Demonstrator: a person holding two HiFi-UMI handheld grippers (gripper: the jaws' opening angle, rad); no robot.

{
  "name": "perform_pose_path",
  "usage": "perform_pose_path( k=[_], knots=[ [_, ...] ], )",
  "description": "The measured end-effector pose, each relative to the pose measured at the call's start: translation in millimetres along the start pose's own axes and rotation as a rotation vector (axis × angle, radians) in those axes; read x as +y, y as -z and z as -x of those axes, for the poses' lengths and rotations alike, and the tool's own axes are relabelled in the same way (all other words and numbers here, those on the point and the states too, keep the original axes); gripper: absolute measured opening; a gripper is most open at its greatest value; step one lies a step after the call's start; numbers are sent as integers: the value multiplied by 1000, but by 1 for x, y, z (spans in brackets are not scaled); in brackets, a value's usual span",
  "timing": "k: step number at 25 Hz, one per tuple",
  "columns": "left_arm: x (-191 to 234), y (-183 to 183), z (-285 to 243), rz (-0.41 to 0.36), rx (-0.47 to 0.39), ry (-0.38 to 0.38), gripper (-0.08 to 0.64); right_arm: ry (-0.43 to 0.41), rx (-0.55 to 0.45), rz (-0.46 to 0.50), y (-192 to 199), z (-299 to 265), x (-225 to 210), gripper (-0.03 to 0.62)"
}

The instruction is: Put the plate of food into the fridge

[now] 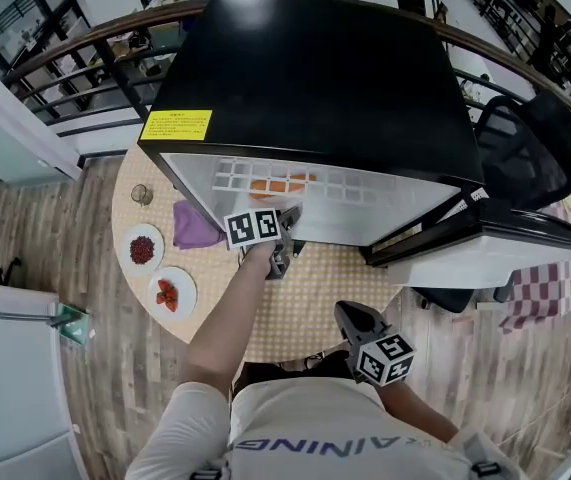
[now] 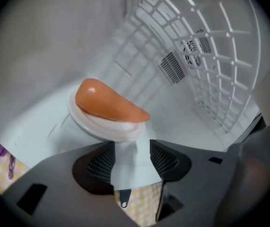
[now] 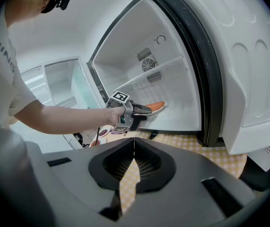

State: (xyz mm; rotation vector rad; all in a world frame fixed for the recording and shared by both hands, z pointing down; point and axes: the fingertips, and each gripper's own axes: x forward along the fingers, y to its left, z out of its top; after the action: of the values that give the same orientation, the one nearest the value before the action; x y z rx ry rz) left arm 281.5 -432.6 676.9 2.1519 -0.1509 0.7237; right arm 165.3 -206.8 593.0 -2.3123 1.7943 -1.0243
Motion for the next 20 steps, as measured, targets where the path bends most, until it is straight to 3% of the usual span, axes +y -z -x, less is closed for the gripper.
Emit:
perform_pose_path(
  k=[2,7,11,16,20],
  knots=[
    [2,7,3,-52,38,-29,221,-2,-1,1,0,1,-1,23],
    [-3,10,28,-120,7,-54,31,-8,-10,8,-3,1,-2,23],
    [-12,14,68,-193,-72,-45,10,-26,-30,15,-11,-6,0,23],
    [-34,4,119,-163,-202,-5,10,-50,-67,37,-26,-16,6,23],
    [-54,4,161,-263,-286,-8,9,-75,-95,57,-36,-21,16,23]
  ],
)
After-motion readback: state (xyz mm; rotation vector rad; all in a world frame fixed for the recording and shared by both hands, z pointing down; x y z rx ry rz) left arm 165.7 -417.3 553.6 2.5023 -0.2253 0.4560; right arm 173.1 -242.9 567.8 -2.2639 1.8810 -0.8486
